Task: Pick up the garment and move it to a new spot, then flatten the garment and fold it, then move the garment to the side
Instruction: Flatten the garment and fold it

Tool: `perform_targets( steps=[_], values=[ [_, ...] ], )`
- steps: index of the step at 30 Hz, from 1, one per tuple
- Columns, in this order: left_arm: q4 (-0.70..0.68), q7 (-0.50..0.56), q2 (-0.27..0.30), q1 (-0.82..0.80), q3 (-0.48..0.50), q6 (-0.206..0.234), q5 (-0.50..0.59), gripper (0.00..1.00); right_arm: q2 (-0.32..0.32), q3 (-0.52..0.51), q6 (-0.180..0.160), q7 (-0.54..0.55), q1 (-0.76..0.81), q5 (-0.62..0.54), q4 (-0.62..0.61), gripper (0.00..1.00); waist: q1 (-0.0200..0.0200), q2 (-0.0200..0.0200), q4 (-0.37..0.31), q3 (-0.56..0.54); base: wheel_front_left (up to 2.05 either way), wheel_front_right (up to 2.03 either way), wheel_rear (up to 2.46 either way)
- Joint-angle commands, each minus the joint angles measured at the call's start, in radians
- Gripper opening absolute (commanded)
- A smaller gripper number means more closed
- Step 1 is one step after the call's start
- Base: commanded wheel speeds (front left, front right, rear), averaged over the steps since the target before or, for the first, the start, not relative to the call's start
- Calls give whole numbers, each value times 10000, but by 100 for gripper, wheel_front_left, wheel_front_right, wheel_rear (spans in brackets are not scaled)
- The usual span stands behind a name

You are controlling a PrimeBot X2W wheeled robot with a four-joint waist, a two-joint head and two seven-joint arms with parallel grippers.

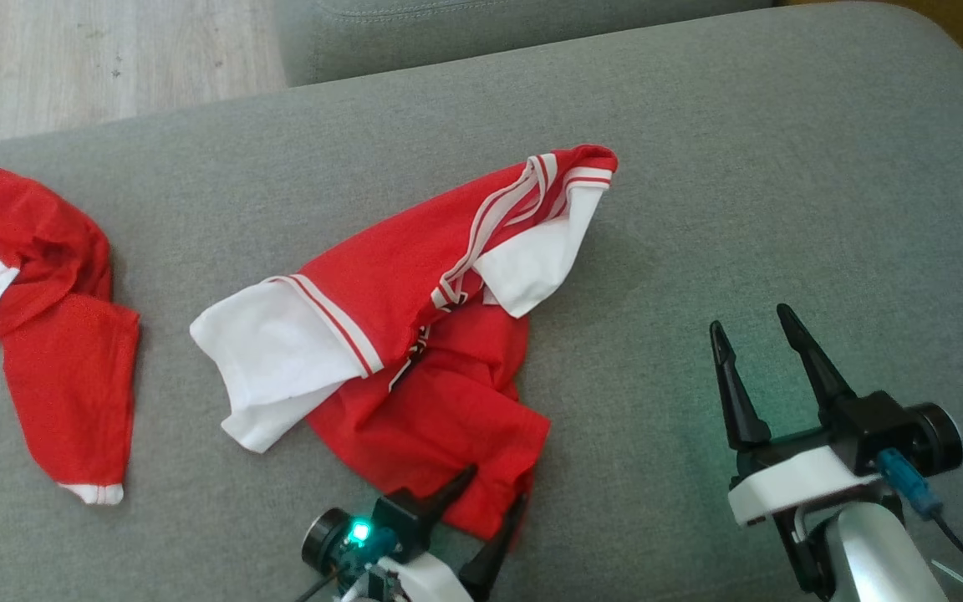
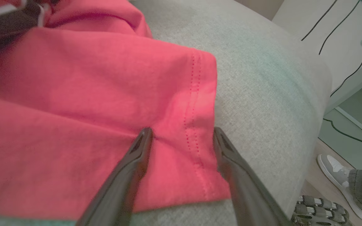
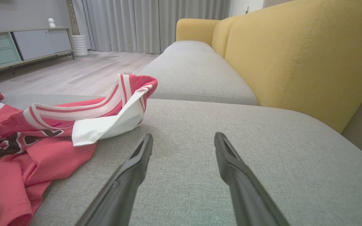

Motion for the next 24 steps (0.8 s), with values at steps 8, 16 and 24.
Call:
perform_targets(
  steps=[8,16,24],
  values=[
    [532,537,29,-136,-222,19,-329,0,80,7,-7,-108,29,178,-264,100,1,-1,263,-89,0,0,0],
    [-1901,762,1515,72,808,564,-946,0,83,-291,-7,-108,330,385,-280,100,1,-1,870,-420,0,0,0],
    [-5491,2172,4514,1644,2670,2432,-1357,0,84,-301,-7,-108,451,572,-308,100,1,-1,1280,-532,0,0,0]
  ],
)
